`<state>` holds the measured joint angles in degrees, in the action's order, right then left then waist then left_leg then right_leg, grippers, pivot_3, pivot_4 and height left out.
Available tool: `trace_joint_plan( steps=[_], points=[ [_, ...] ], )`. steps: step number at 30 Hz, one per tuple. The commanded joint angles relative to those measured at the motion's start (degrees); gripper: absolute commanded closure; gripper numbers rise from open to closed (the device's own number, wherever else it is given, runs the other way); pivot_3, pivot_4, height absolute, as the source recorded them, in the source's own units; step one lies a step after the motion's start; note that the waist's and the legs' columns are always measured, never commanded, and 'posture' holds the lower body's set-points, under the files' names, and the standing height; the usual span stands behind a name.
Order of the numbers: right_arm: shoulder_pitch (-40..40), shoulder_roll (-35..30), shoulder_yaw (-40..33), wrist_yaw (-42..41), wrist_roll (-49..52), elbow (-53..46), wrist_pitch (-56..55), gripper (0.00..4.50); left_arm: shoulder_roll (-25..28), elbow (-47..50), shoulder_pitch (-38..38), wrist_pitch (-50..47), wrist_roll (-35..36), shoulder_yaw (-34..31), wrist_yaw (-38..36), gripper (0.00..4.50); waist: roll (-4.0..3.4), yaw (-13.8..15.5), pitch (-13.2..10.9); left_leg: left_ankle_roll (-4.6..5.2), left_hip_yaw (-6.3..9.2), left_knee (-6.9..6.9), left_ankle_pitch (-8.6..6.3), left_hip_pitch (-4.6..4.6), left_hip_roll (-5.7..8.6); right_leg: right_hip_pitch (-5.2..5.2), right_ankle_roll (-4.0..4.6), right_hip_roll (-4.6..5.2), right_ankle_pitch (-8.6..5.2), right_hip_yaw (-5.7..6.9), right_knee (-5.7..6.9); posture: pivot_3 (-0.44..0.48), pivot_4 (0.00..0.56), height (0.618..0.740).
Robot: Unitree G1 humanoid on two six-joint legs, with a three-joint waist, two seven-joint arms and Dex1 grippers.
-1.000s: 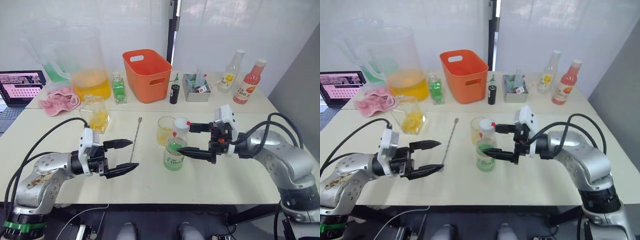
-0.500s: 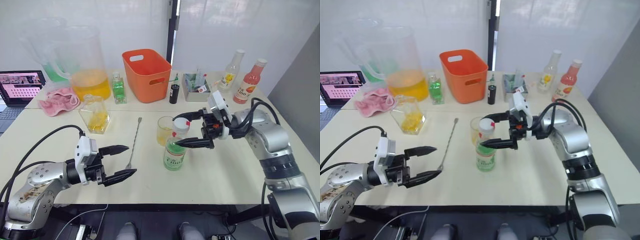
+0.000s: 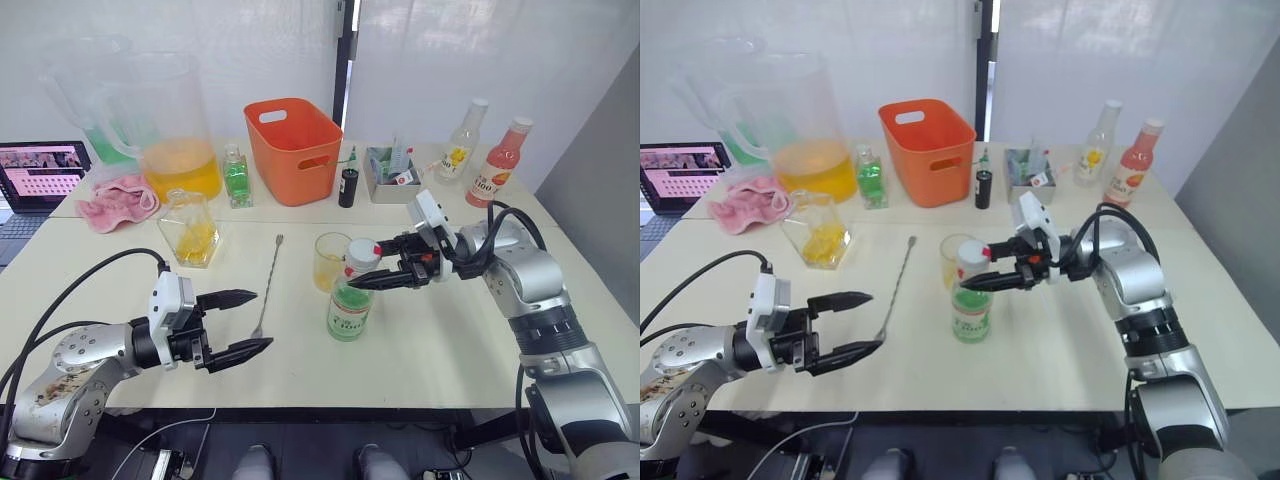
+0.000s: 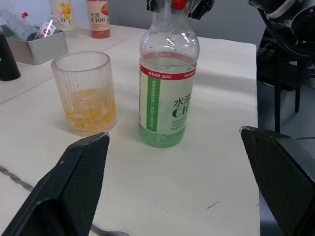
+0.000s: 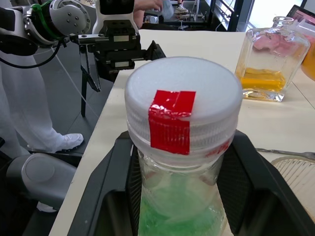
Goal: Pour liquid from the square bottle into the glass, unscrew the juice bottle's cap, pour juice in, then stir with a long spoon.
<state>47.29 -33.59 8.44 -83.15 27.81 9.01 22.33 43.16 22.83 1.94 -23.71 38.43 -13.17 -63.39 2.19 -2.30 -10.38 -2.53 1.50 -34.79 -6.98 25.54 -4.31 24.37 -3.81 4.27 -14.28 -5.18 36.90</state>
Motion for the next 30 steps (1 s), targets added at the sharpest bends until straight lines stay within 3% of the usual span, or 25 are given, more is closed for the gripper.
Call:
trace_joint_plan(
  steps=[1, 4, 10, 17, 23, 30],
  points=[
    [0.0, -0.9, -3.5, 1.2, 2.9, -4.6, 2.5, 2.96, 1.0, 0.6, 1.4, 1.2, 0.6, -0.3, -1.5, 0.0, 0.0, 0.1, 0.0, 0.0, 0.0, 0.01, 0.0, 0.0, 0.0, 0.0, 0.0, 0.0, 0.0, 0.0, 0.0, 0.0, 0.15, 0.703],
    [-0.4, -0.9, -3.9, 1.7, 3.3, -5.8, 3.4, 2.96, 1.0, 0.4, 1.7, 1.2, 0.6, -0.2, -1.7, 0.0, 0.0, 0.1, 0.0, 0.0, 0.0, 0.0, 0.0, 0.01, 0.0, 0.0, 0.0, 0.01, 0.0, 0.0, 0.0, 0.0, 0.15, 0.703],
    [-9.2, 1.0, -9.9, 22.4, 7.8, -26.3, 16.6, 2.96, -1.5, -2.0, 5.6, 1.5, 0.2, 3.9, -2.4, 0.0, 0.0, 0.6, 0.0, 0.0, 0.01, 0.03, 0.0, 0.03, 0.0, 0.02, 0.01, 0.01, -0.01, 0.01, 0.01, 0.0, 0.15, 0.703],
    [-14.7, 1.3, -13.7, 39.7, 11.4, -41.5, 28.3, 2.96, -2.7, -6.5, 9.9, 2.6, -0.7, 7.0, -4.9, 0.0, 0.0, 1.1, 0.0, 0.0, 0.0, -0.03, 0.0, 0.02, 0.0, 0.02, 0.01, 0.0, -0.01, 0.0, 0.02, 0.0, 0.15, 0.703],
    [-17.6, 4.2, -14.4, 52.6, 14.0, -48.9, 36.8, 2.96, -3.1, -11.3, 14.2, 3.8, -1.5, 9.4, -8.1, 0.0, 0.0, 1.3, 0.0, 0.0, 0.0, -0.01, 0.0, 0.04, 0.0, 0.02, 0.02, 0.01, -0.01, -0.01, -0.01, 0.0, 0.15, 0.703],
    [-21.7, 5.3, -12.9, 58.6, 15.4, -52.4, 39.4, 2.96, -3.6, -14.4, 16.7, 4.5, -2.4, 10.5, -10.4, 0.0, 0.0, 1.3, 0.0, 0.01, 0.02, -0.02, 0.01, 0.06, 0.0, 0.01, 0.02, 0.0, 0.0, 0.0, -0.02, 0.0, 0.15, 0.703]
  ],
)
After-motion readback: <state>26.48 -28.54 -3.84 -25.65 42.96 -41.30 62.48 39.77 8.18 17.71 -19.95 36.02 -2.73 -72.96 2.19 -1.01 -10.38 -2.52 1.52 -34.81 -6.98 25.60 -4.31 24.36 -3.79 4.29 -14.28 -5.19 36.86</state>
